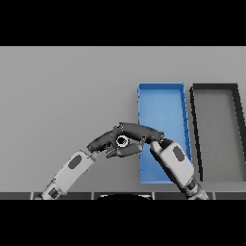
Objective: Pick up the blue pipe and place it into the blue bin.
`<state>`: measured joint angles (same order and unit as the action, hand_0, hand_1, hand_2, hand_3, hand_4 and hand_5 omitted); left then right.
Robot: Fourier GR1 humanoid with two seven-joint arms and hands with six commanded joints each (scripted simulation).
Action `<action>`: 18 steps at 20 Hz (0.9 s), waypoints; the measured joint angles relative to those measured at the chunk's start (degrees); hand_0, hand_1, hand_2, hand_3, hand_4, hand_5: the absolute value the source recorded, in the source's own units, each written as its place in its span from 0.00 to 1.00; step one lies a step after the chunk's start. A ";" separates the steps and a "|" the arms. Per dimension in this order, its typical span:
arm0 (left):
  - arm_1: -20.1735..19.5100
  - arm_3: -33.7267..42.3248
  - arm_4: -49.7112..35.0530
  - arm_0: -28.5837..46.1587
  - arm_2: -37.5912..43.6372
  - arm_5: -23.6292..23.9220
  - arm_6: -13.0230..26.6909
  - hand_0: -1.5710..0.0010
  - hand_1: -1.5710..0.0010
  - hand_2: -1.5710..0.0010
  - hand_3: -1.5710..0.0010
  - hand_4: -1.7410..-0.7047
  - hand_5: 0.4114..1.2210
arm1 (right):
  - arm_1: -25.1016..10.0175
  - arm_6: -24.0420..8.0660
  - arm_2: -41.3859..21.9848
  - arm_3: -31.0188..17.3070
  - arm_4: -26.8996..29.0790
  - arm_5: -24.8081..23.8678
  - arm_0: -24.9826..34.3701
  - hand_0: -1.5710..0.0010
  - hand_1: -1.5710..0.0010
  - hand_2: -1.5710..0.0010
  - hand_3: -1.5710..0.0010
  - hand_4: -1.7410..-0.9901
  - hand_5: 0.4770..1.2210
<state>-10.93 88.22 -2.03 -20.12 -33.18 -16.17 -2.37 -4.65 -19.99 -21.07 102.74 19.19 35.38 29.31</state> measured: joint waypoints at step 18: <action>-0.63 1.04 -1.14 2.77 -0.22 2.50 7.14 1.00 1.00 1.00 1.00 0.85 0.12 | 0.47 -14.24 7.95 1.08 25.24 -12.33 9.43 0.00 0.00 0.00 0.00 0.33 1.00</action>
<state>-11.56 89.26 -3.17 -17.35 -33.41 -13.67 4.77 -4.18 -34.24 -13.12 103.81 44.43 23.05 38.74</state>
